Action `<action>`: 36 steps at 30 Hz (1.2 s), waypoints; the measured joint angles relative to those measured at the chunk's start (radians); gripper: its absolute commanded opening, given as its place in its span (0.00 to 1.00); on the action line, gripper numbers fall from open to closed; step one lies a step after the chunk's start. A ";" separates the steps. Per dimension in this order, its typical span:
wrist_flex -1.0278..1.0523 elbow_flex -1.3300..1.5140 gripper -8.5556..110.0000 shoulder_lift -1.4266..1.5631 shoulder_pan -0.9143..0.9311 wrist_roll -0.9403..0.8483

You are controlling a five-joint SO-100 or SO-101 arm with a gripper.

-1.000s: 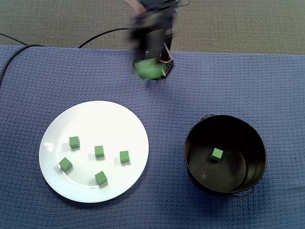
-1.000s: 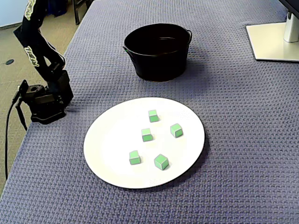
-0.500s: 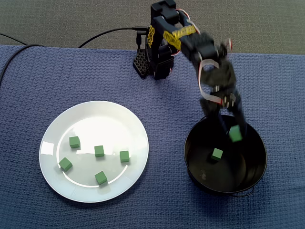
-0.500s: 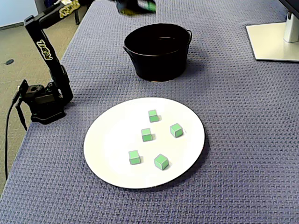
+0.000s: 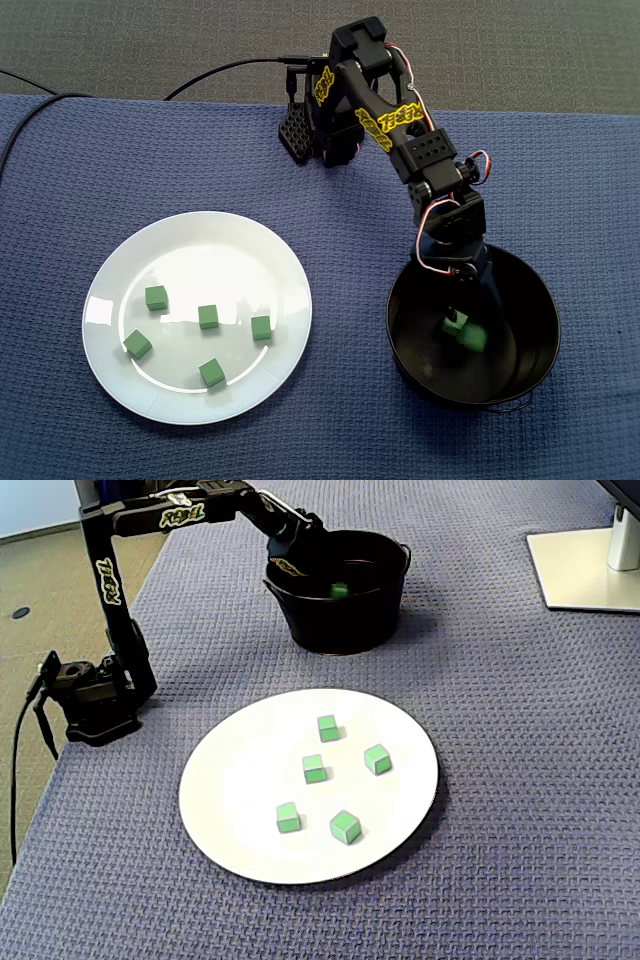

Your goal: Pick up the items on the white plate and put them in the black container.

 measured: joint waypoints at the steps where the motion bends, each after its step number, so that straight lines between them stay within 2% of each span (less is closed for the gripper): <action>1: 0.049 -0.023 0.53 0.011 0.003 0.008; 3: 0.172 -0.077 0.56 0.055 0.017 0.038; 8: 0.509 -0.298 0.56 0.230 0.140 0.150; 17: 0.905 -0.689 0.58 0.230 0.669 0.405; 21: 0.928 -0.795 0.57 0.117 0.833 0.443; 25: 0.927 -0.776 0.57 -0.018 0.873 0.423; 36: 0.640 -0.396 0.53 -0.252 0.873 0.347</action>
